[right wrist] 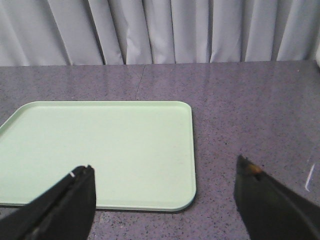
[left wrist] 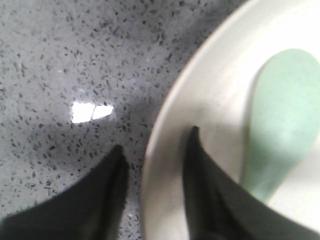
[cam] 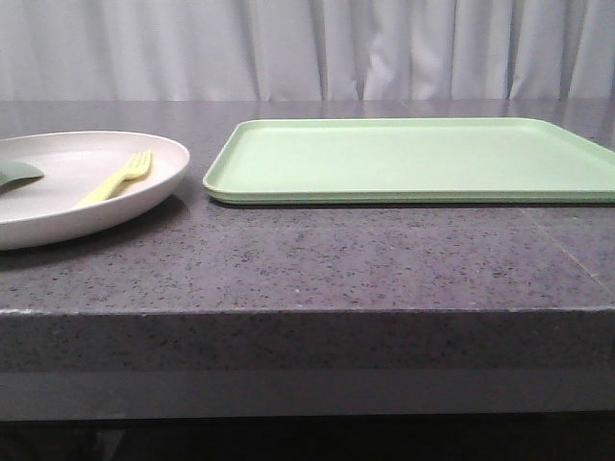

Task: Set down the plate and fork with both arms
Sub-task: 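Lower the left gripper to the rim of the white plate, then grip the plate rim with the left gripper and lift it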

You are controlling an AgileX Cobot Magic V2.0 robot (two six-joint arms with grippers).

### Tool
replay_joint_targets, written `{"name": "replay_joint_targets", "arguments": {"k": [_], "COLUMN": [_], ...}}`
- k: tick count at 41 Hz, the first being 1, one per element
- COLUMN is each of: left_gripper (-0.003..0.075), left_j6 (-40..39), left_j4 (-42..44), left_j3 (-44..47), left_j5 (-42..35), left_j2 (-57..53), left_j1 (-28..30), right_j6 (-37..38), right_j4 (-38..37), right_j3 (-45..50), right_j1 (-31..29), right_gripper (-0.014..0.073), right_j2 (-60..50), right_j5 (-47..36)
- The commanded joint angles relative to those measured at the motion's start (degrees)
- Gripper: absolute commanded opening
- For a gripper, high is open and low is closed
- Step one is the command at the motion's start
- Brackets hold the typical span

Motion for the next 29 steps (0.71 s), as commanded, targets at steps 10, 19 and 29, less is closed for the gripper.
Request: {"name": "replay_joint_targets", "arguments": {"k": [10, 19, 29], "left_gripper": [-0.0018, -0.0018, -0.0018], "left_j6": [-0.6, -0.6, 3.3], "left_j4": [1.0, -2.6, -9.8], "left_j3": [-1.3, -1.5, -2.6], "left_j5": [0.7, -0.7, -1.1], "left_j2": [-1.6, -3.0, -5.1], "left_j1": [0.1, 0.2, 4.1], "right_j6": [-0.6, -0.6, -0.6], "right_j4": [0.0, 0.0, 0.0], "right_j3": [-1.9, -1.9, -1.9], "right_j1": [-0.2, -0.2, -0.2], "right_gripper": [0.0592, 0.0592, 0.0592], "right_j2": [0.6, 0.6, 0.6], "right_j5": [-4.7, -4.5, -3.7]}}
